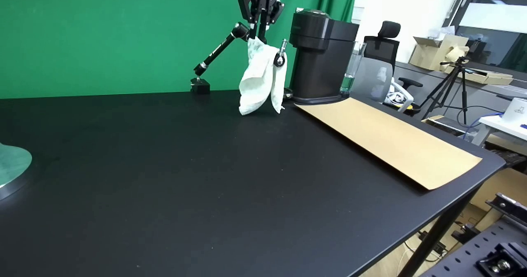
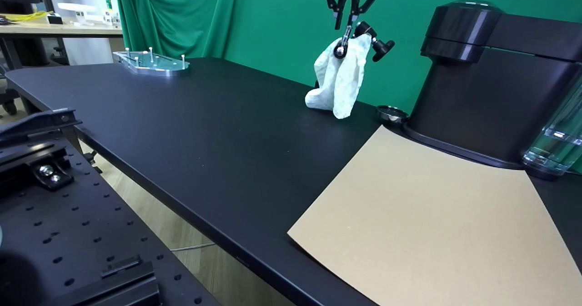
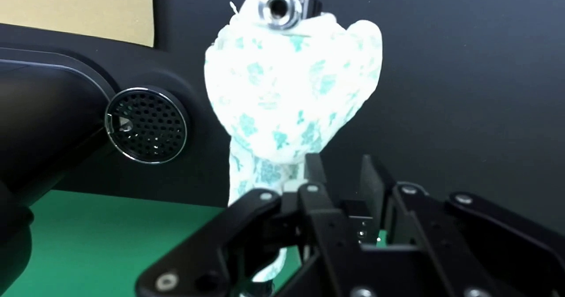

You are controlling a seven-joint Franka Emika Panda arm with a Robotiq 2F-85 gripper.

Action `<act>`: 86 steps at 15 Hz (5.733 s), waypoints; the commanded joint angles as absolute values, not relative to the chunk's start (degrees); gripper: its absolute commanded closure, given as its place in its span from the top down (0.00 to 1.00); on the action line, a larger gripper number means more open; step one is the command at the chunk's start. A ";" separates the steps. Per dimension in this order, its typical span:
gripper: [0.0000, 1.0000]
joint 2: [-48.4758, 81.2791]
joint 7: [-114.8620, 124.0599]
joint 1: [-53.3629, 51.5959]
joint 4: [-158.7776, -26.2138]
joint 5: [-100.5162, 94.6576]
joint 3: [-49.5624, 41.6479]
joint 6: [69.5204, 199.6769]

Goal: Put the cloth on the table

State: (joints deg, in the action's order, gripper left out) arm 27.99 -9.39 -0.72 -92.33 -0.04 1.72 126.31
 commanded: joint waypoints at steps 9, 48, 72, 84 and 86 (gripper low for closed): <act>1.00 25.23 -5.36 0.95 -96.33 -0.58 -0.98 124.08; 0.63 26.66 -6.77 1.01 -95.84 -0.10 0.12 121.67; 0.01 22.66 -11.27 -4.42 -99.10 -8.77 2.77 122.06; 0.01 24.75 -17.07 -8.63 -104.29 -13.81 6.51 116.97; 0.01 25.03 -17.99 -8.98 -105.22 -14.28 6.94 116.85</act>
State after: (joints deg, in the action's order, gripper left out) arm 25.59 -17.05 -8.71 -103.71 -12.66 6.30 117.96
